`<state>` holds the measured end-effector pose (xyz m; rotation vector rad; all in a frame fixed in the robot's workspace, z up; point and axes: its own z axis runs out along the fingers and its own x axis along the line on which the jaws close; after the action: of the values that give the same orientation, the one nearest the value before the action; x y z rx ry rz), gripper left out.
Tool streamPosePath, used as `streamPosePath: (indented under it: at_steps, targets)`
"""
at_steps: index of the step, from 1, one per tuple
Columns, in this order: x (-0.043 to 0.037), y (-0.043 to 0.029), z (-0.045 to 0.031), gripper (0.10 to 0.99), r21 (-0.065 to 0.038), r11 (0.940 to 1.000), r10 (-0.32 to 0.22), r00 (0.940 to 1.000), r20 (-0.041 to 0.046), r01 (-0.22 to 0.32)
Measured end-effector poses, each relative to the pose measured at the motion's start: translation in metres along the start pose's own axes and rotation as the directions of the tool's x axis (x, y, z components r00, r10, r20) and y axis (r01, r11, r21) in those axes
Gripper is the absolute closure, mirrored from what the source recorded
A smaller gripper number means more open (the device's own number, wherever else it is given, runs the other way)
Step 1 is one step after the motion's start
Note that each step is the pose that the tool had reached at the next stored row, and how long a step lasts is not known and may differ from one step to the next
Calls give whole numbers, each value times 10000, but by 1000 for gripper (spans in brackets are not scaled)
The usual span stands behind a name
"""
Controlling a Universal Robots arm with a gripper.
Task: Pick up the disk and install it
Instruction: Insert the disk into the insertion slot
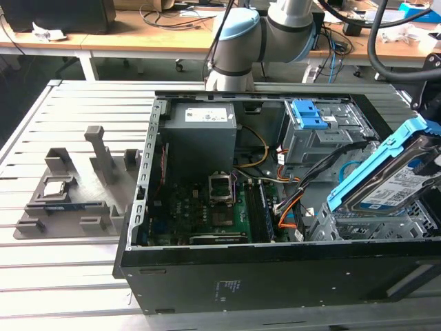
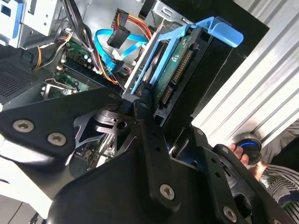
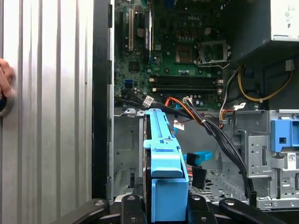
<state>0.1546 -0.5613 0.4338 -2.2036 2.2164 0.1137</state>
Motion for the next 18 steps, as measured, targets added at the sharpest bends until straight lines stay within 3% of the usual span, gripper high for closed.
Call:
streamPosePath:
  at_steps: [4, 11, 18]
  targets:
    - [2, 51, 36, 722, 0, 10000, -1, 10000, -1, 1]
    - [2, 67, 33, 722, 22, 10000, -14, 10000, -3, 14]
    - [-14, 96, -215, 722, 197, 9998, -31, 10000, -5, 31]
